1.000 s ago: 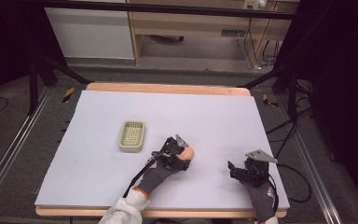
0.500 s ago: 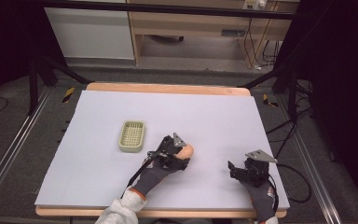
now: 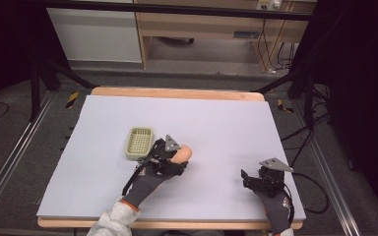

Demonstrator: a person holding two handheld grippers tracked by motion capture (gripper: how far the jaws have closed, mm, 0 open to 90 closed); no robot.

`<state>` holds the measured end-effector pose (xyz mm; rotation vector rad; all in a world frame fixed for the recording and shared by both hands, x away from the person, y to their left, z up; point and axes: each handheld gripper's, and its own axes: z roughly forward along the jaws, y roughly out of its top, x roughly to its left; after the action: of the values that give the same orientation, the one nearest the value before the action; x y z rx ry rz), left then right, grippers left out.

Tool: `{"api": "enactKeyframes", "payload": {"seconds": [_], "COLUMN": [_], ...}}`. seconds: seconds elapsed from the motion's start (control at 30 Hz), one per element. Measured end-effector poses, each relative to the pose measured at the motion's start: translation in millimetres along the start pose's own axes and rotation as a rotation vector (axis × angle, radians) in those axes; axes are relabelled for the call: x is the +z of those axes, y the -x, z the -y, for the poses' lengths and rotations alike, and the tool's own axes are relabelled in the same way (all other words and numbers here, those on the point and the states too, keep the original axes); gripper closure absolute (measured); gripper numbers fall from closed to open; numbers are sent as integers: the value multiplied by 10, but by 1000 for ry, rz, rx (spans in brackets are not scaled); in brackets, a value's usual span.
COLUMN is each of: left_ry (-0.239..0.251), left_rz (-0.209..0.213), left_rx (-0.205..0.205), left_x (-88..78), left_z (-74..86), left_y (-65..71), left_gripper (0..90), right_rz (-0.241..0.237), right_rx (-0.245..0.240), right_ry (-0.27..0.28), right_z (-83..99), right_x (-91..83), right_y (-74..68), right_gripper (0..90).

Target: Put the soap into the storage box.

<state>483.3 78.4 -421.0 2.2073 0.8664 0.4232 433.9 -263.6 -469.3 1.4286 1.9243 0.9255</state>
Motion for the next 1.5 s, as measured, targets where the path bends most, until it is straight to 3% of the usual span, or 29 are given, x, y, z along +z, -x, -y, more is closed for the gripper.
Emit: {"api": "enactKeyframes", "payload": {"seconds": [0.73, 1.5], "left_ry": [29, 59], "left_rz": [-58, -122], "left_rx": [-53, -140], "left_x": [-322, -440], "left_z": [152, 235], "left_y": [-347, -672], "left_gripper": [317, 318], "right_rz": [2, 4], "right_rx": [-2, -4], "right_ry": [1, 2], "right_z": [1, -4], "right_x": [0, -5], "right_y": [-9, -26], "right_gripper": [113, 113]}}
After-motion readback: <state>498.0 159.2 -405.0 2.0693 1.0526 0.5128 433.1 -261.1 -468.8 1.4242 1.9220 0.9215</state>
